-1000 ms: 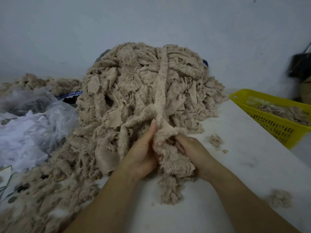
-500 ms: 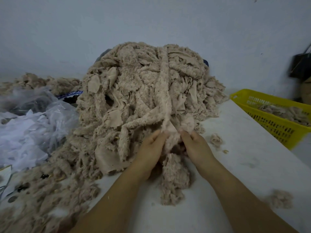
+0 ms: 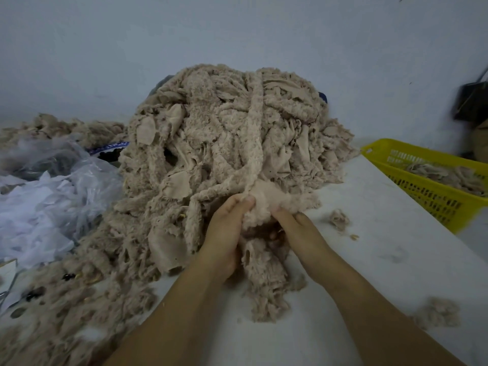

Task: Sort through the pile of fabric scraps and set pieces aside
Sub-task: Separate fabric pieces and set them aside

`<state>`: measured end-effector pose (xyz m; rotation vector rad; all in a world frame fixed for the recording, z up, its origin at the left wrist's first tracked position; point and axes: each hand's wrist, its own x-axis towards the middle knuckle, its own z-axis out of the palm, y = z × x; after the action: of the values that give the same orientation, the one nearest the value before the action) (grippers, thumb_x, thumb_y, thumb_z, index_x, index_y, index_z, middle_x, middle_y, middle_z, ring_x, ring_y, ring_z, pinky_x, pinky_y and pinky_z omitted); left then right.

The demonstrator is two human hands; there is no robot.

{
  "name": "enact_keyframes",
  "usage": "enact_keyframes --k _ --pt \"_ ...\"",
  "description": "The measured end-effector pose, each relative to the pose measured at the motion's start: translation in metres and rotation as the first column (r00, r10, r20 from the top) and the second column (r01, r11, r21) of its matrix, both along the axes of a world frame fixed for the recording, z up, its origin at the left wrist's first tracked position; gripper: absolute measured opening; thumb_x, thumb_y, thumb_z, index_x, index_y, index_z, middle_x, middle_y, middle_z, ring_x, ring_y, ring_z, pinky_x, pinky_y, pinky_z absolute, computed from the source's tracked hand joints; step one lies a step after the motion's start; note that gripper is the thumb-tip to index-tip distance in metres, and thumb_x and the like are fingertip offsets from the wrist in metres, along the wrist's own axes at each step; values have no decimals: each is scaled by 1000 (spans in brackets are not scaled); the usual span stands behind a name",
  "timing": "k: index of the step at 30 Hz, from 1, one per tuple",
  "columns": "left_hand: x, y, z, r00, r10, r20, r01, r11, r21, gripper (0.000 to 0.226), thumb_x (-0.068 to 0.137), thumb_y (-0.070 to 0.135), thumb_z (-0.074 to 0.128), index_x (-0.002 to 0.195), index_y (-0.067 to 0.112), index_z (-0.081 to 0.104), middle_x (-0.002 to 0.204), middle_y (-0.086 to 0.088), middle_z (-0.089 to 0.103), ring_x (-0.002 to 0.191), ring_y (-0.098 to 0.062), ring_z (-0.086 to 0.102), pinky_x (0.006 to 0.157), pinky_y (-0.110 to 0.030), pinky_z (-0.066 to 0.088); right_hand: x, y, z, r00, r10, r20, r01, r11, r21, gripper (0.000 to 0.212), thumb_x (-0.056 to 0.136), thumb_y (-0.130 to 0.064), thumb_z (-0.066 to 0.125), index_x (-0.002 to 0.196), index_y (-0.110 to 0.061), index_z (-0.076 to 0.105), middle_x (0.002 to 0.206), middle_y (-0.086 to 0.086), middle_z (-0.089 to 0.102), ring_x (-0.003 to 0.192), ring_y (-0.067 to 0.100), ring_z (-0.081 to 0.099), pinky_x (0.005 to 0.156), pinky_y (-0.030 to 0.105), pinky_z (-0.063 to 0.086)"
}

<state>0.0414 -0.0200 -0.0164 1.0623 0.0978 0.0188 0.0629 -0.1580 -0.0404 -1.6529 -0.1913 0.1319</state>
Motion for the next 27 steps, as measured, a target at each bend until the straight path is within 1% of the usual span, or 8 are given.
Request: enact_keyframes --k 3,8,12,14,17,20,23,27 --pt "-6 -7 -2 996 -64 66 54 987 151 14 98 17 60 108 12 68 97 -10 76 91 -22 74 72 -28 59 -2 4 -1 995 96 -13 -93 985 143 51 78 -73 62 108 -33 74 113 -9 73 110 7 66 96 28 50" --pt "-9 -8 1 998 -51 47 45 992 117 17 98 24 61 105 10 67 95 -9 77 86 -20 75 66 -26 58 0 4 0 999 -51 5 51 998 42 40 90 -56 59 99 -19 74 101 1 76 98 14 70 94 39 55" --pt "-5 -6 -1 1000 2 2 -3 988 155 19 97 26 63 89 9 61 81 -10 72 71 -18 69 61 -27 59 -9 4 1 987 61 151 -39 989 -144 26 97 -36 58 82 -20 72 74 -15 73 73 -7 65 66 18 52" --pt "-3 -4 -2 1000 18 -17 -15 985 175 18 96 25 64 92 7 62 81 -10 73 69 -18 69 59 -26 58 -11 5 -1 973 165 160 -141 979 -149 14 98 -25 58 90 -35 64 78 -36 67 79 -19 60 66 2 43" --pt "1 -1 -3 996 71 -55 -60 983 176 21 98 26 61 88 8 66 82 -10 74 70 -18 71 60 -26 58 -11 5 -5 959 237 154 -216 966 -142 12 97 -24 62 106 -30 65 90 -31 69 91 -16 61 74 2 45" --pt "6 5 0 989 98 -108 -102 994 -28 22 99 24 60 91 6 70 83 -12 75 73 -22 73 59 -27 59 -15 4 -3 959 271 84 -251 948 -194 25 91 -37 67 114 -27 69 101 -19 72 97 -6 65 82 11 51" --pt "16 27 2 984 150 -92 -171 932 -319 28 103 19 48 76 13 54 53 3 50 38 -6 43 38 -15 38 -19 3 -6 941 337 -22 -326 891 -316 23 77 -53 67 82 -31 71 84 -16 74 80 -3 68 74 16 55" --pt "20 45 -1 974 200 -103 -225 856 -465 31 107 26 39 80 15 50 53 6 39 37 -5 29 36 -15 27 -13 3 2 973 232 16 -228 964 -134 28 96 -27 62 71 -35 71 69 -17 70 65 -5 64 62 12 48"
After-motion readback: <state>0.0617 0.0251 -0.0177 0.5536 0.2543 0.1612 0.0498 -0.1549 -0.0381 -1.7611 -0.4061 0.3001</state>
